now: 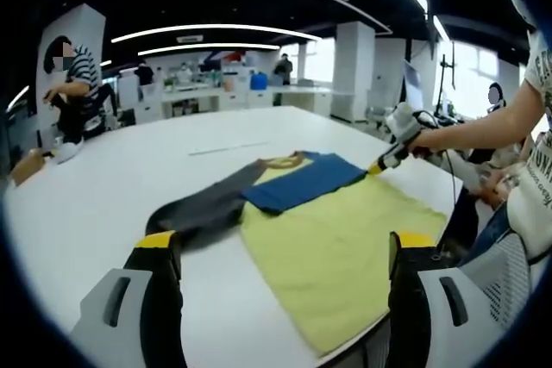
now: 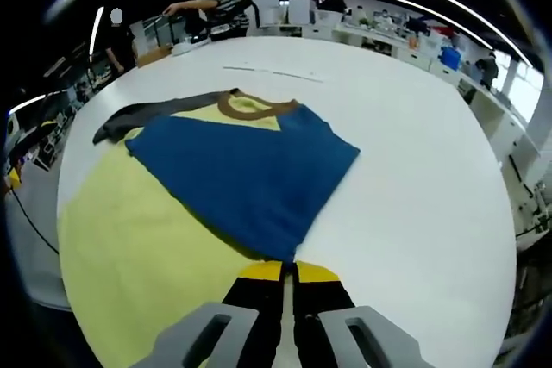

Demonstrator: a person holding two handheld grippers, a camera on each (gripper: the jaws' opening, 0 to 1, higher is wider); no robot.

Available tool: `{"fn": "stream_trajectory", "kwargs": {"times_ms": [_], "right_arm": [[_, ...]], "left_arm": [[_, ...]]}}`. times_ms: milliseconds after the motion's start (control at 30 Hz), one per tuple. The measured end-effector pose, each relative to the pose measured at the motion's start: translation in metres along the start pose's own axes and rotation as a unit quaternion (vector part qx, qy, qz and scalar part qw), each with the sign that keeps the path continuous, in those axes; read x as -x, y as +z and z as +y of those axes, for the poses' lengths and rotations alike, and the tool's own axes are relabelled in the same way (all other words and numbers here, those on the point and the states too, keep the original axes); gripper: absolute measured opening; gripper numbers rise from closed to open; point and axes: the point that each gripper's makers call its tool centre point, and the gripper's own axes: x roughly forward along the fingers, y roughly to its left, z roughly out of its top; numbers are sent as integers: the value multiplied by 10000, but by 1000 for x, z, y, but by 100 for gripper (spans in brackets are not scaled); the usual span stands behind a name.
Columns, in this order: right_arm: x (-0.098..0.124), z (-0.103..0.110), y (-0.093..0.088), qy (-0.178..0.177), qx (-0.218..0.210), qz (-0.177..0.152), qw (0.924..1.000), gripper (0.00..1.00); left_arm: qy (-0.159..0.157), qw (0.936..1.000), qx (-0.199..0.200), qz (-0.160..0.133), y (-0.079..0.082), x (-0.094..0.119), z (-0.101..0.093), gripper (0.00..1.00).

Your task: Fold the garment on the visible template until the final outline fits inside the template.

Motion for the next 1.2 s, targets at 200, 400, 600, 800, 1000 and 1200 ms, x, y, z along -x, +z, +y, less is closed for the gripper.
{"fn": "stream_trajectory", "kwargs": {"times_ms": [200, 400, 600, 800, 1000, 1200], "right_arm": [[1, -6, -2, -60, -16, 12, 10000, 0], [2, -14, -4, -93, -45, 20, 9999, 0], [5, -21, -6, -100, -120, 20, 9999, 0], [10, -20, -4, 78, -487, -145, 9987, 3], [22, -16, 16, 372, -802, -749, 9933, 34], [37, 2, 32, 759, -740, -1188, 9872, 59]], "left_arm": [[13, 10000, 6, 17, -1, 2, 2, 97], [33, 10000, 12, 44, -2, 2, 4, 97], [54, 10000, 17, 77, -3, 1, 4, 97], [99, 9999, 30, 110, -6, -1, 9, 97], [137, 9998, 40, 103, -6, -2, 11, 97], [223, 9997, 34, 104, -6, -5, 18, 97]]}}
